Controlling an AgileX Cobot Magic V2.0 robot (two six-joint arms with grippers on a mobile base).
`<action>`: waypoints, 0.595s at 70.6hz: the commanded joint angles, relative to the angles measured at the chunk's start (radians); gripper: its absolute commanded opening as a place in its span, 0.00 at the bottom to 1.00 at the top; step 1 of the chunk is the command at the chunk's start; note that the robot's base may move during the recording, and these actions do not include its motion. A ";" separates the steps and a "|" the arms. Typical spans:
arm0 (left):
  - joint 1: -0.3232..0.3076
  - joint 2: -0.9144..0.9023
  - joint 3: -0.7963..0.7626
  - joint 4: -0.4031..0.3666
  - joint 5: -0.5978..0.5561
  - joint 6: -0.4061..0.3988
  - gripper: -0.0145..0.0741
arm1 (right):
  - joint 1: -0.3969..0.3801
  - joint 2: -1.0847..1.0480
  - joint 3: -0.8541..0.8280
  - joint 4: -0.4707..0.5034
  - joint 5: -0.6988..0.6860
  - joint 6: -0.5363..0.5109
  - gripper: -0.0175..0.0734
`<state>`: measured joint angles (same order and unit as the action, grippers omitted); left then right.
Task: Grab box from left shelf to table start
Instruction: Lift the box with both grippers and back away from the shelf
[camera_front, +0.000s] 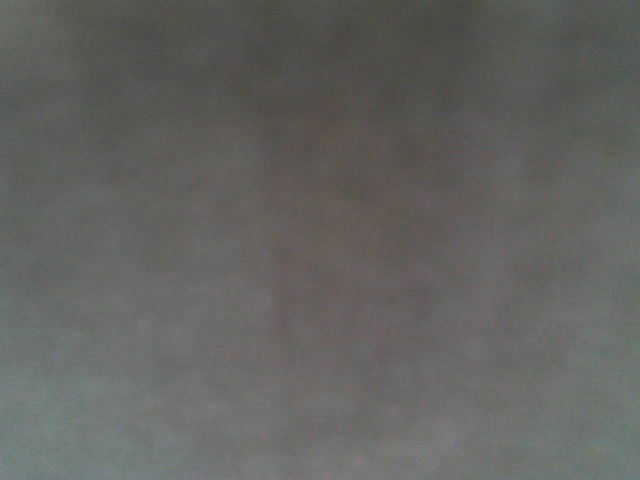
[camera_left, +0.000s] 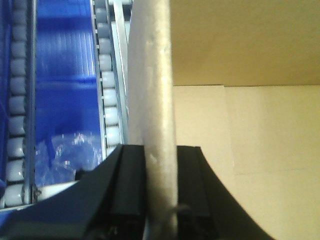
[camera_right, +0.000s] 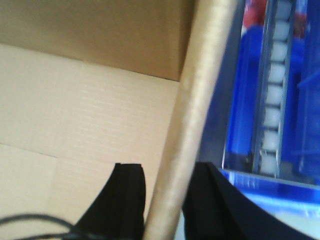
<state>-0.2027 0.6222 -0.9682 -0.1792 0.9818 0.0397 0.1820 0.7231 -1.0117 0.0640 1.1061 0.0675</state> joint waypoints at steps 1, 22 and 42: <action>-0.010 -0.042 -0.039 -0.139 -0.131 0.005 0.05 | 0.005 -0.036 -0.031 0.032 -0.155 -0.022 0.26; -0.010 -0.093 -0.039 -0.208 -0.224 0.005 0.05 | 0.005 -0.093 -0.052 0.081 -0.218 -0.029 0.26; -0.010 -0.093 -0.039 -0.249 -0.289 0.005 0.05 | 0.005 -0.094 -0.081 0.081 -0.304 -0.029 0.26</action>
<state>-0.2014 0.5342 -0.9682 -0.2209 0.8305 0.0499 0.1820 0.6270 -1.0525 0.0805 0.9729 0.0675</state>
